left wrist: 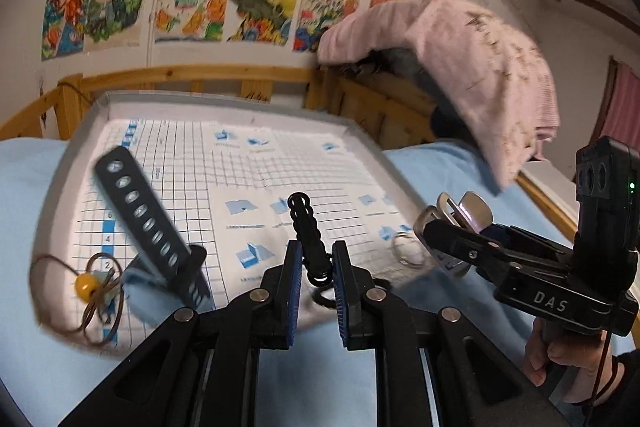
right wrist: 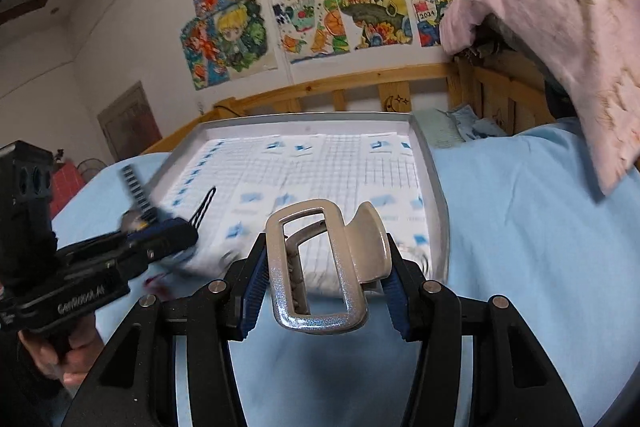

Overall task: Organize jewelry
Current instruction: 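Carry the clip and hair tie into the grey tray and open both tools, then withdraw both open tools from the tray toward the red string and rings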

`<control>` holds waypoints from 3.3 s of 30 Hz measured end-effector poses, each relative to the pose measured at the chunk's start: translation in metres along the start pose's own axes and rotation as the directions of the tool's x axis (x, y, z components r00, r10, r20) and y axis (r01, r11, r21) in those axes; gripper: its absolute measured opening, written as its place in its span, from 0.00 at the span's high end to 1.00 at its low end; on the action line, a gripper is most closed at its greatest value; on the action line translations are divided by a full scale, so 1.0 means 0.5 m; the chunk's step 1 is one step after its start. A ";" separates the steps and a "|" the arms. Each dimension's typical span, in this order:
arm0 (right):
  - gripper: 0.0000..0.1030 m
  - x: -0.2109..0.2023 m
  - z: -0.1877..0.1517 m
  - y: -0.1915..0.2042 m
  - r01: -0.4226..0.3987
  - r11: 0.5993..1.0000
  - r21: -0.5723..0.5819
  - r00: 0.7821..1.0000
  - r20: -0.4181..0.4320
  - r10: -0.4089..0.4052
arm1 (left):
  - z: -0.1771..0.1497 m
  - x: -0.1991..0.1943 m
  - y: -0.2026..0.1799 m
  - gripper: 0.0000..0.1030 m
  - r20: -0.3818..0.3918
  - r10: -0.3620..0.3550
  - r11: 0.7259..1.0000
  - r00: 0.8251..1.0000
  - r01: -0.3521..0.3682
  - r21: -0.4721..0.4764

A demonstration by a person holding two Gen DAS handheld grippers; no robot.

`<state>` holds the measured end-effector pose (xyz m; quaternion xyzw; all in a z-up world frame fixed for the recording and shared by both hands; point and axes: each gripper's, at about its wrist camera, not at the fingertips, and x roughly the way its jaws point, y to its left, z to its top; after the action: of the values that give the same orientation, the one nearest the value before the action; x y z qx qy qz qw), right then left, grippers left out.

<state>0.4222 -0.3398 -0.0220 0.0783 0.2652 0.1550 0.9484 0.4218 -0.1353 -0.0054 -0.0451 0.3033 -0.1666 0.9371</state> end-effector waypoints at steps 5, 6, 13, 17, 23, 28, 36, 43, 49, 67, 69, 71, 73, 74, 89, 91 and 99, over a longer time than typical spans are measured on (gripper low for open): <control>0.54 0.075 -0.018 -0.030 0.024 0.998 0.064 0.997 -0.073 -0.019 | -0.020 0.033 0.016 0.86 -0.040 0.016 1.000 0.999 -0.016 0.011; 0.54 0.084 -0.026 -0.033 0.026 0.997 0.071 0.996 -0.083 -0.020 | -0.025 0.037 0.018 0.86 -0.047 0.016 1.000 0.999 -0.016 0.010; 0.53 0.082 -0.036 -0.023 0.019 0.999 0.049 0.997 -0.070 -0.016 | -0.035 0.022 0.029 0.85 -0.023 -0.023 0.999 0.999 0.022 -0.039; 0.47 0.046 -0.037 -0.024 0.023 0.999 0.042 0.999 -0.024 -0.022 | -0.037 0.003 0.030 0.73 -0.004 -0.038 0.998 0.999 0.038 -0.058; 0.32 -0.046 -0.046 -0.029 0.016 0.999 0.045 0.996 0.089 -0.020 | -0.054 -0.065 0.026 0.26 0.095 -0.047 0.996 0.994 0.054 -0.075; 0.15 -0.141 -0.065 -0.015 0.032 0.999 0.027 0.979 0.198 -0.037 | -0.073 -0.140 -0.002 0.01 0.174 -0.014 1.000 0.985 0.019 -0.025; 0.01 -0.280 -0.106 0.028 0.053 0.999 -0.010 0.943 0.330 -0.046 | -0.133 -0.281 -0.038 0.00 0.328 0.041 0.997 0.944 -0.062 0.052; 0.01 -0.366 -0.154 0.088 0.049 0.997 -0.057 0.922 0.386 -0.023 | -0.183 -0.376 -0.027 0.00 0.381 0.103 0.994 0.919 -0.106 -0.011; 0.01 -0.414 -0.200 0.144 0.066 0.993 -0.093 0.915 0.402 -0.023 | -0.237 -0.447 -0.002 0.00 0.377 0.175 0.983 0.910 -0.183 -0.015; 0.01 -0.422 -0.342 0.270 0.169 0.966 -0.197 0.958 0.262 -0.114 | -0.360 -0.487 0.023 0.00 0.299 0.335 0.932 0.893 -0.361 0.035; 0.01 -0.417 -0.340 0.263 0.167 0.969 -0.184 0.962 0.248 -0.119 | -0.364 -0.475 0.021 0.00 0.277 0.346 0.928 0.896 -0.371 0.042; 0.02 -0.411 -0.339 0.254 0.166 0.971 -0.172 0.965 0.232 -0.124 | -0.365 -0.467 0.023 0.00 0.259 0.360 0.923 0.896 -0.383 0.042; 0.01 -0.404 -0.339 0.251 0.164 0.973 -0.165 0.968 0.219 -0.126 | -0.366 -0.462 0.026 0.00 0.245 0.366 0.922 0.898 -0.386 0.036; 0.01 -0.399 -0.339 0.249 0.163 0.973 -0.162 0.970 0.208 -0.128 | -0.366 -0.462 0.029 0.00 0.241 0.366 0.922 0.899 -0.385 0.033; 0.02 -0.332 -0.303 0.239 0.157 0.977 -0.144 0.983 0.119 -0.140 | -0.337 -0.424 0.071 0.00 0.170 0.352 0.936 0.920 -0.350 -0.040; 0.02 -0.317 -0.293 0.243 0.153 0.976 -0.156 0.984 0.118 -0.135 | -0.330 -0.413 0.077 0.00 0.162 0.352 0.936 0.922 -0.350 -0.041; 0.02 -0.253 -0.289 0.263 0.105 0.968 -0.227 0.994 0.029 -0.101 | -0.312 -0.368 0.099 0.00 0.113 0.335 0.942 0.935 -0.331 -0.055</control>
<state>0.2100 -0.2493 -0.0535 -0.0435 0.2414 0.1343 0.9601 0.2049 -0.0238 -0.0397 -0.0198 0.2522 0.0028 0.9675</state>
